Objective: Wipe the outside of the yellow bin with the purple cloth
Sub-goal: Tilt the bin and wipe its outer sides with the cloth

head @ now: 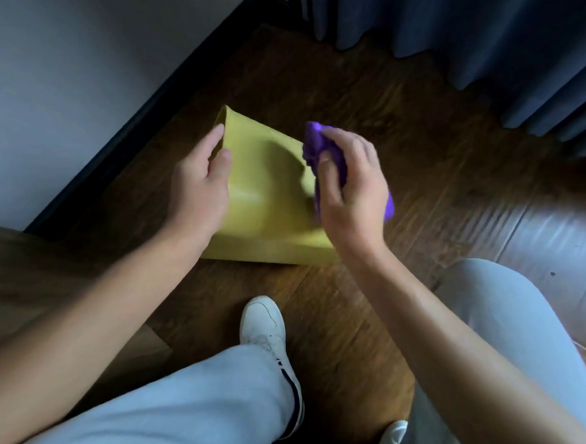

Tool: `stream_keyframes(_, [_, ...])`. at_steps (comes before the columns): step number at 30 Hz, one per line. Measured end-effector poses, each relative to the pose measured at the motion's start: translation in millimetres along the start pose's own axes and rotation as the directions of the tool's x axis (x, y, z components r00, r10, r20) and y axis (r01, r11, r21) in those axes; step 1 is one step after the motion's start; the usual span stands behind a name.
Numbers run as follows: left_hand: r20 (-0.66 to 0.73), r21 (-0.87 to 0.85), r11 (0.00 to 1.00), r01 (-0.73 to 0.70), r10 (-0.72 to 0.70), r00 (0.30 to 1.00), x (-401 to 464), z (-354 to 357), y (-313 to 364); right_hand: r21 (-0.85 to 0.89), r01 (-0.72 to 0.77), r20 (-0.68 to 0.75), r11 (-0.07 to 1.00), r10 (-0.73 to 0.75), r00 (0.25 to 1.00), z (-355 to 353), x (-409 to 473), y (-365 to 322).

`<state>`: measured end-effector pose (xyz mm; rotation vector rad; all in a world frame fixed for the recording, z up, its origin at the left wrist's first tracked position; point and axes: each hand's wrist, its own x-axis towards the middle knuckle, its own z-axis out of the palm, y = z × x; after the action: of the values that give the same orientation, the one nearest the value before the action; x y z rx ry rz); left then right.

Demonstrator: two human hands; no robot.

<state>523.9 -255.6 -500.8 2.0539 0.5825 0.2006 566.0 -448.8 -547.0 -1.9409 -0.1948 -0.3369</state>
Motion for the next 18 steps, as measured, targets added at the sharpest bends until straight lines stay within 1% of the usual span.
stream_keyframes(2, [-0.033,-0.035,0.999,0.001,-0.002,0.999,5.3,3.9,-1.0,0.098,0.093,0.124,0.991,-0.105,0.987,26.4,-15.2,-35.5])
stream_keyframes(3, [-0.054,-0.058,0.998,0.003,-0.006,0.999,8.2,4.9,-2.8,0.115,0.111,0.175,0.987,-0.13,0.976,39.9,-25.1,-48.0])
stream_keyframes(5, [-0.093,-0.054,0.999,0.002,-0.007,0.996,13.1,3.7,-7.7,0.072,0.1,0.228,0.992,-0.114,0.967,60.3,-40.8,-56.9])
stream_keyframes(7, [-0.115,-0.058,0.998,0.021,-0.028,0.993,16.4,-1.5,-13.4,-0.034,0.074,0.217,0.997,-0.065,0.974,65.9,-46.7,-47.7])
stream_keyframes(9, [-0.125,-0.104,0.992,0.068,-0.081,0.989,19.2,-7.0,-18.7,-0.12,0.036,0.187,0.992,-0.013,0.982,61.9,-49.0,-29.8])
stream_keyframes(12, [-0.11,-0.123,0.986,0.115,-0.129,0.986,18.2,-11.8,-23.2,-0.183,-0.039,0.146,0.982,0.066,0.987,50.1,-50.4,7.9])
stream_keyframes(15, [-0.088,-0.052,0.997,0.054,-0.059,0.994,13.6,-9.9,-24.3,-0.19,-0.19,0.082,0.963,0.208,0.975,38.7,-48.4,44.9])
stream_keyframes(18, [-0.101,0.014,1.0,-0.001,0.002,0.995,17.8,-8.0,-23.9,-0.192,-0.373,0.031,0.908,0.386,0.922,30.8,-42.4,74.5])
